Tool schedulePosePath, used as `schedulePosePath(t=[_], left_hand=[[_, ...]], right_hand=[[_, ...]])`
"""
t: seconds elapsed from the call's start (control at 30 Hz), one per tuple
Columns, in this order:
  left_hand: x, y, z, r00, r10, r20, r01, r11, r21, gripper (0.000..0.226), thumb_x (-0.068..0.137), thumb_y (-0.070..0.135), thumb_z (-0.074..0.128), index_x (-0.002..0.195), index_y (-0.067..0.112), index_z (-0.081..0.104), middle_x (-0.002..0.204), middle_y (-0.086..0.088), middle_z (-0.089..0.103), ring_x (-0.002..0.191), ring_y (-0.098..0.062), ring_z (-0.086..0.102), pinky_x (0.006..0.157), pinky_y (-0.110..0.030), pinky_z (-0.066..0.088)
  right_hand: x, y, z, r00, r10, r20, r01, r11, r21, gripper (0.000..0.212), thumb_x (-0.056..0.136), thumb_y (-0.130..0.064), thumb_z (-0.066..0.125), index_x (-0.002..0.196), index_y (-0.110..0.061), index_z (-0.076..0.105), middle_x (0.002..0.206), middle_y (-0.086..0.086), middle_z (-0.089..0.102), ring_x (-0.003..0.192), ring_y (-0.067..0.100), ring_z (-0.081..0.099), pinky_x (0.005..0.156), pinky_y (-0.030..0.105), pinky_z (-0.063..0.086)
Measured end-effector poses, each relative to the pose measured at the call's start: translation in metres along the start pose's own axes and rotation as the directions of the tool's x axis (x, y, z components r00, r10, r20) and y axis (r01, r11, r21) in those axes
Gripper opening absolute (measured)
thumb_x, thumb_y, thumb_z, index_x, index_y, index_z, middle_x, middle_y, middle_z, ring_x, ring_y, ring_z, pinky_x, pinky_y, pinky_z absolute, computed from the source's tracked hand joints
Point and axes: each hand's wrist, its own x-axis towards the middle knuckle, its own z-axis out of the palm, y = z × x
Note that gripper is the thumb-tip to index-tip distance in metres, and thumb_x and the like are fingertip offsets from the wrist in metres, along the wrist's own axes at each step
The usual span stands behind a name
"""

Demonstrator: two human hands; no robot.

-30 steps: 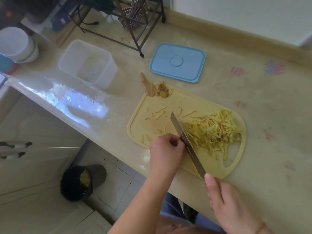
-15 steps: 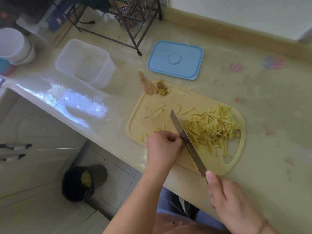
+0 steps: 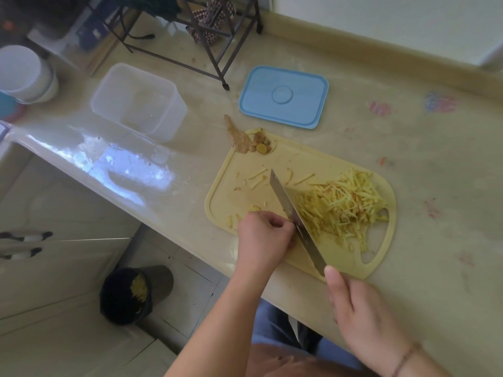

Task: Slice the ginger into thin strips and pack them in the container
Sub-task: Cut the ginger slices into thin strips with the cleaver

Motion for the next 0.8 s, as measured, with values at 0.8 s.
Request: schedulePosePath(t=[0.8], left_hand=[[0.004, -0.006, -0.001, 1.000, -0.004, 0.026, 0.005, 1.000, -0.017, 0.016, 0.084, 0.014, 0.064, 0.072, 0.013, 0.074, 0.042, 0.004, 0.059, 0.038, -0.001, 0.048, 0.042, -0.011, 0.038]], right_hand=[[-0.012, -0.005, -0.006, 0.998, 0.070, -0.001, -0.069, 0.989, 0.131, 0.070, 0.084, -0.072, 0.016, 0.059, -0.013, 0.043, 0.044, -0.004, 0.046, 0.042, 0.009, 0.040, 0.052, 0.033, 0.035]])
